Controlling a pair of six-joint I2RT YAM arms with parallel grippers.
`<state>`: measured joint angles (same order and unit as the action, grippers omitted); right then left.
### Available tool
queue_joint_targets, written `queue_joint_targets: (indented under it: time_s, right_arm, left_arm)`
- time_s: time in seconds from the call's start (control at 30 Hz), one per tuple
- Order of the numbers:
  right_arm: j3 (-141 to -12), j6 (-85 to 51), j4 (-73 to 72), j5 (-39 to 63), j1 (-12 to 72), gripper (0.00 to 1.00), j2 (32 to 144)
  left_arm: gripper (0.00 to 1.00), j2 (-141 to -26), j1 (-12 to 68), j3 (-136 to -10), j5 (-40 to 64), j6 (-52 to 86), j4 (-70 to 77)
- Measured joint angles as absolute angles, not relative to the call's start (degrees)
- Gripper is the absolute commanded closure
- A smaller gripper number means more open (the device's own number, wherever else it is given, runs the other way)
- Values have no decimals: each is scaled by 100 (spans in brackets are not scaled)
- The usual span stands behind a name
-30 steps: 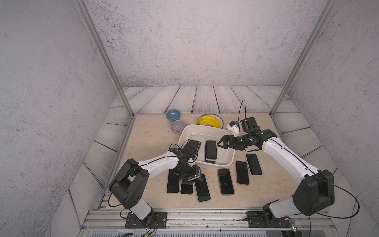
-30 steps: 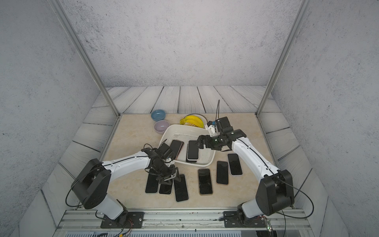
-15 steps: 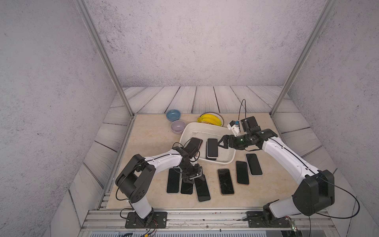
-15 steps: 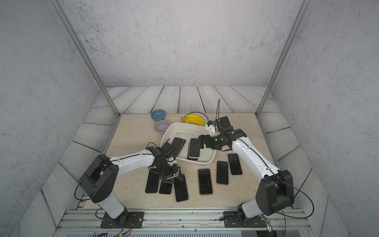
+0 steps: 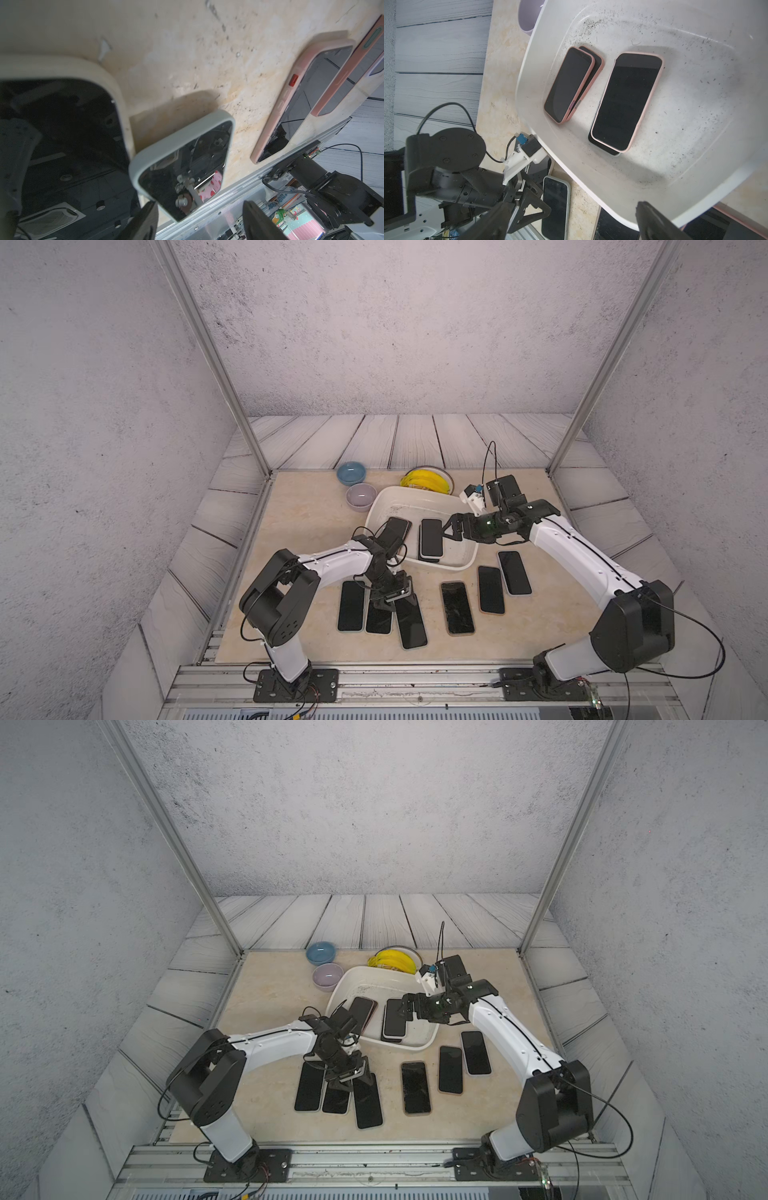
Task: Take the phone out of the storage box
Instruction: Adjust the storage box at the center of the board.
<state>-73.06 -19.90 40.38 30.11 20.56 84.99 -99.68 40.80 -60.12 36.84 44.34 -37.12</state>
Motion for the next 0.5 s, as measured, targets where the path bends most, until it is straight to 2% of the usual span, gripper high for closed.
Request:
queue_joint_targets:
  time_s: [0.3,0.5]
  right_arm:
    - [-7312,-1992,4049,3011,2056,1,8499]
    - [-7312,-2045,4021,3011,2056,0,8497]
  left_arm:
    - [28,-10103,4128,-6147,3771,4348,-3468]
    - [27,-9474,4125,-6071,3430,4091,-3863]
